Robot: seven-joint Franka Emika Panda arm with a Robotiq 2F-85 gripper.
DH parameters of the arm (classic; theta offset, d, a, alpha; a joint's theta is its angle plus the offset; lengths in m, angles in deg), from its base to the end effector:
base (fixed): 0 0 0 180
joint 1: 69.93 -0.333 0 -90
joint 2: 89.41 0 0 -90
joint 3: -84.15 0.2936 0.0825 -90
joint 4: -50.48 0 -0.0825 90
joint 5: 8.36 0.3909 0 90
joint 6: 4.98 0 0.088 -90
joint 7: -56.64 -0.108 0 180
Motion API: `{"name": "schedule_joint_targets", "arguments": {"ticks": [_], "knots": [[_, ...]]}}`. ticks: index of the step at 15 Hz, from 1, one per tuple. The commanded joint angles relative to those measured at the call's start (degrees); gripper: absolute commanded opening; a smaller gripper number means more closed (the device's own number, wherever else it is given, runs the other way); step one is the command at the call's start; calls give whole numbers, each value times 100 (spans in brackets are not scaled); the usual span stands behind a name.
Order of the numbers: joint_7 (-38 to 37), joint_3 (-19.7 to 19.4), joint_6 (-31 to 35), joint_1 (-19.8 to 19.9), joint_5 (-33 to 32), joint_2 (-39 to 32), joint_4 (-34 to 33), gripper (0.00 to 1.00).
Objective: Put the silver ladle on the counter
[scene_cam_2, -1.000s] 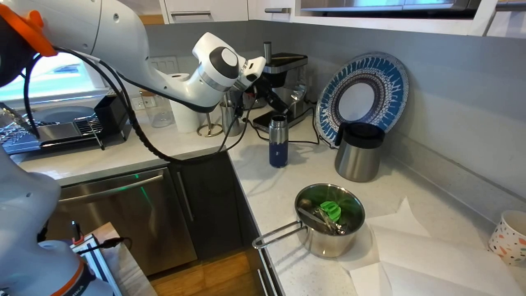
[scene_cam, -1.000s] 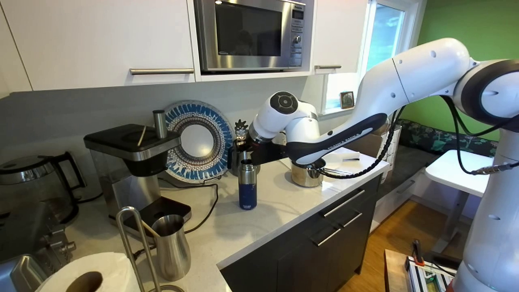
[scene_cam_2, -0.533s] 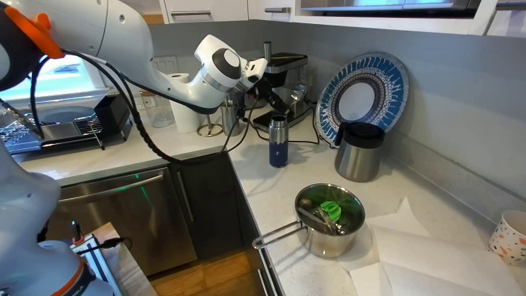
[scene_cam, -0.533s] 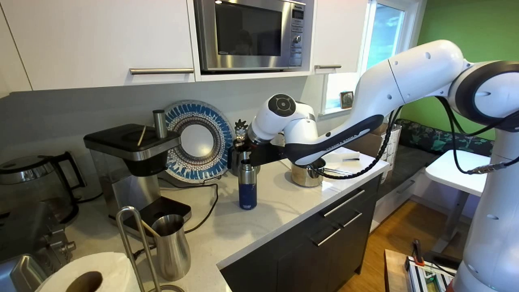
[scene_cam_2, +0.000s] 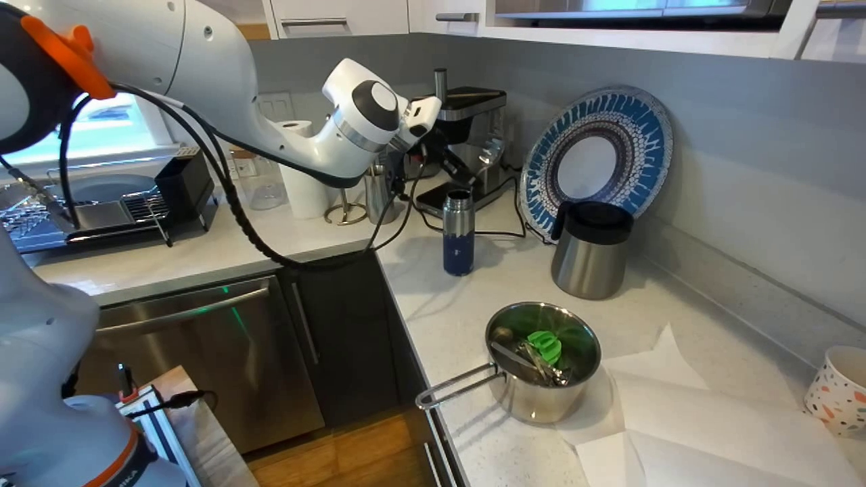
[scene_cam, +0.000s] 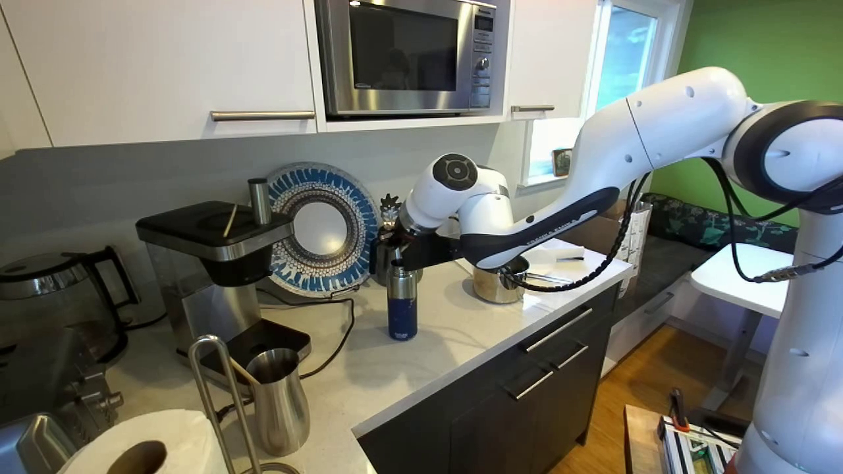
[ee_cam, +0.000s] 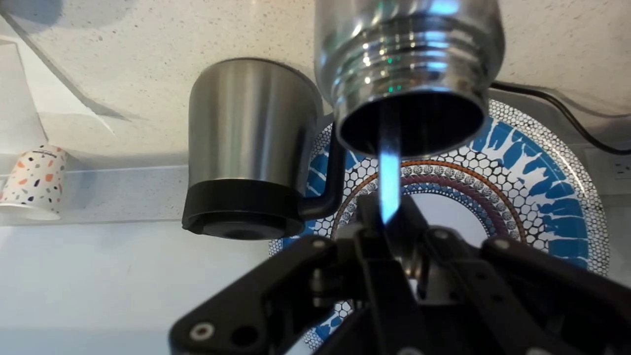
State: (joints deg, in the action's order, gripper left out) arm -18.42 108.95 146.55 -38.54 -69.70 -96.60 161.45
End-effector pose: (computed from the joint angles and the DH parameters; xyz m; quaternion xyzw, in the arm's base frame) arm 0.6249 -0.0577 0.4568 0.8584 -0.2795 0.4080 0.1365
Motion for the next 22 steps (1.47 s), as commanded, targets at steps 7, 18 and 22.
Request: {"name": "schedule_joint_targets", "arguments": {"ticks": [7,18,22], "knots": [[-22,68,-363,-136,-6,225,29,3],[-456,70,-451,-210,-688,763,31,3],[-710,85,-406,-208,-1072,952,63,3]]}}
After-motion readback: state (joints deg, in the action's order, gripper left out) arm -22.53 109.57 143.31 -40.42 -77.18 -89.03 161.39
